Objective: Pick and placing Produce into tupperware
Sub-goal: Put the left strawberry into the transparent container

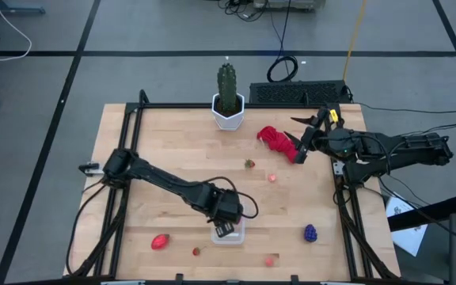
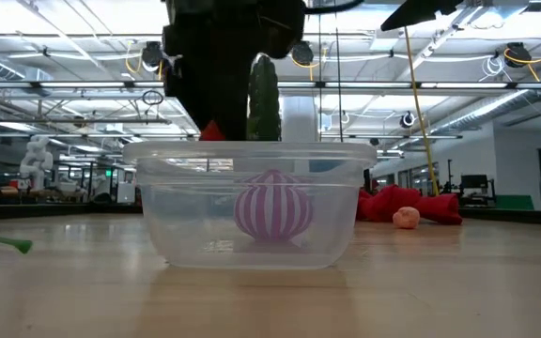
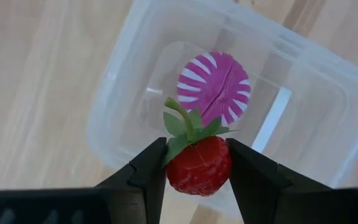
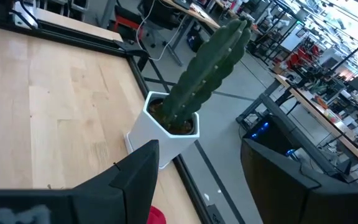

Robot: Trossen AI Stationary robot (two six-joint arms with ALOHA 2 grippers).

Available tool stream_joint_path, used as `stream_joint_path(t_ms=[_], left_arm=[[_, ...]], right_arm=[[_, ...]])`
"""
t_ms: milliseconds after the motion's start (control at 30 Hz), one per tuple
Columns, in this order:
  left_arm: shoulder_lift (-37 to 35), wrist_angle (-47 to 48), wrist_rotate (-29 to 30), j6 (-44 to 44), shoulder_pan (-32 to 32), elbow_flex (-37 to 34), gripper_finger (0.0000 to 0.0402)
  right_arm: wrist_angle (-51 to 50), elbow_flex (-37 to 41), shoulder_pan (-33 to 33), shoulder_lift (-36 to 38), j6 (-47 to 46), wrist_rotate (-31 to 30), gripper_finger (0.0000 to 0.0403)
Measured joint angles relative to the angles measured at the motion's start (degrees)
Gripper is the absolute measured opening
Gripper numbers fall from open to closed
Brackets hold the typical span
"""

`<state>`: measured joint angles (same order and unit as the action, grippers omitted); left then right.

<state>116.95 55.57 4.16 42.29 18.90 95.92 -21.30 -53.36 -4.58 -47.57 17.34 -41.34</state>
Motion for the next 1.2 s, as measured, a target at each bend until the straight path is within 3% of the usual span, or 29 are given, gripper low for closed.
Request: stream_joint_path(t_ms=[533,1200], left_arm=[[1.67,-2.71,0.02,-4.2,-2.38,0.0,0.0154],[2.08,-3.37,0.88,-1.0,-2.27,-3.49,0.0154]], right_arm=[[-0.02,0.0,0.0,0.0,-1.64,0.01,0.0219],[-0.83,0.0,0.0,-0.02,-1.66,0.04,0.0219]])
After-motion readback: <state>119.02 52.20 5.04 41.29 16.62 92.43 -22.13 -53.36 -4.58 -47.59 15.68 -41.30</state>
